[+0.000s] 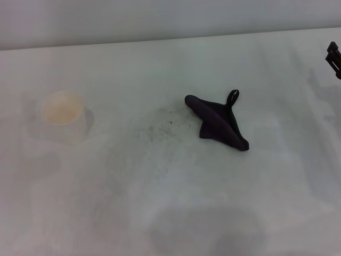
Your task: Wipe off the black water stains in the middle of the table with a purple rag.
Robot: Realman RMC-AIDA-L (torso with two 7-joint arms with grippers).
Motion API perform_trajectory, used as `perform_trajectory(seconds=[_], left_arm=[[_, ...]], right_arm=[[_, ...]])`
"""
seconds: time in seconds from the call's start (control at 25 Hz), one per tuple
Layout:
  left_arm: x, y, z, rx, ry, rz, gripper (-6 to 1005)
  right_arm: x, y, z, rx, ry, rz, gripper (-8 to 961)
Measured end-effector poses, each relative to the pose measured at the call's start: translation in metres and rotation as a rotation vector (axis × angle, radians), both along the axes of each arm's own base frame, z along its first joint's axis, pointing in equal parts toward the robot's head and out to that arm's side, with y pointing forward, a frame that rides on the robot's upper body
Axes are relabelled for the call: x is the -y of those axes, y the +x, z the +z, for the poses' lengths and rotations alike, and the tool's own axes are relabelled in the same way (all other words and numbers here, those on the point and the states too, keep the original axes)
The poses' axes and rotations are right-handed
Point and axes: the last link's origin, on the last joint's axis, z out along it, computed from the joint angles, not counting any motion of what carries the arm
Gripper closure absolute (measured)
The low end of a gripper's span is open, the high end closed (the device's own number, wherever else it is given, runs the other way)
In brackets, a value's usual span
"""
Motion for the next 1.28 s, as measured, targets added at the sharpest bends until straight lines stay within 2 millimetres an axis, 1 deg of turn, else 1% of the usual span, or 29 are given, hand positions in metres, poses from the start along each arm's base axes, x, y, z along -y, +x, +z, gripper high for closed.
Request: perform_trajectory(seconds=[0.32,0.6,0.92,1.28], left_arm=[[0.0009,0.0006,-0.0033,0.010,-0.005,0.002,107],[-0.0024,0.0039,-0.0045,0.068,-0.006,-0.013,107],[-0.0036,0.0030,-0.0067,0.071,-0.021,-0.002,108],[-0.0057,0.0039,-0.0089,0.073,-0.032,0.003,108]], right_arm=[[0.0004,-0.0006,-0.0022,0.002,-0.008,0.002,123],[0.0010,-0.0004,-0.0027,0.004,-0.010,0.001,124],[0.0011,-0.0009,-0.0044,0.002,-0.015,0.002,125],[-0.0036,-0.0047,-0.0035,0.009,-0.014,0.015,125]])
